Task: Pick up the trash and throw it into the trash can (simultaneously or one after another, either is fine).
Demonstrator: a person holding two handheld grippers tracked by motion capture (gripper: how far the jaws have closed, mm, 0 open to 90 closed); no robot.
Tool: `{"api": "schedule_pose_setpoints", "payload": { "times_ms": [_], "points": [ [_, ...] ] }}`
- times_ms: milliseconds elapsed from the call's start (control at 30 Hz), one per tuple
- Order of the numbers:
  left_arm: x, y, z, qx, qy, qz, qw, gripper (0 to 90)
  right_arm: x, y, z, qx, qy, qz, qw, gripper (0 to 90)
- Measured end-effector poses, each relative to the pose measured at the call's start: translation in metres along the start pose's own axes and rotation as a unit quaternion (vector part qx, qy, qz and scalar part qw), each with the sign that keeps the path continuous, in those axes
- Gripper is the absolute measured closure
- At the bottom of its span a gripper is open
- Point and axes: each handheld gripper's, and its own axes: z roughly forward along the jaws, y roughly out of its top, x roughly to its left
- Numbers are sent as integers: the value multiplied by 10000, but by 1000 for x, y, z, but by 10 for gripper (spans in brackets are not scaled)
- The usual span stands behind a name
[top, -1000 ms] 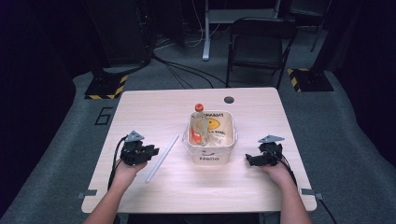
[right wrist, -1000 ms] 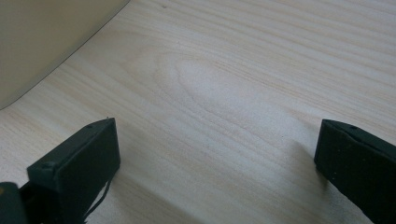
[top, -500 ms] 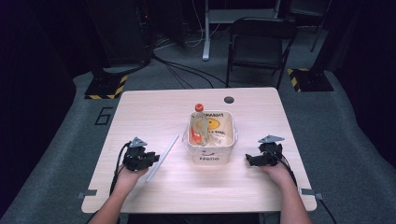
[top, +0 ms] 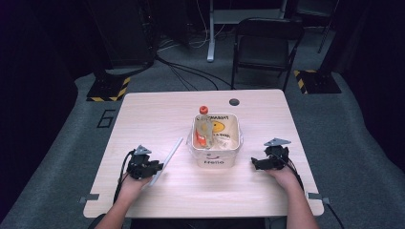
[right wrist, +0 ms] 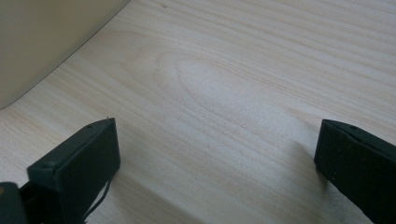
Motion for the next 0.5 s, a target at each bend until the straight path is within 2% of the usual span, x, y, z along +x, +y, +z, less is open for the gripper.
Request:
{"api": "schedule_pose_setpoints", "payload": {
  "times_ms": [233, 400, 500],
  "points": [
    [-1, -4, 5, 104, -21, -80, 9999, 710, 0, 0, 0, -2, 0, 2, 10000, 0],
    [0, -7, 7, 186, 12, -50, 9998, 728, 0, 0, 0, -1, -1, 2, 10000, 0],
    [0, -8, 8, 195, 24, -128, 9997, 731, 0, 0, 0, 1, -1, 6, 10000, 0]
  ]
}}
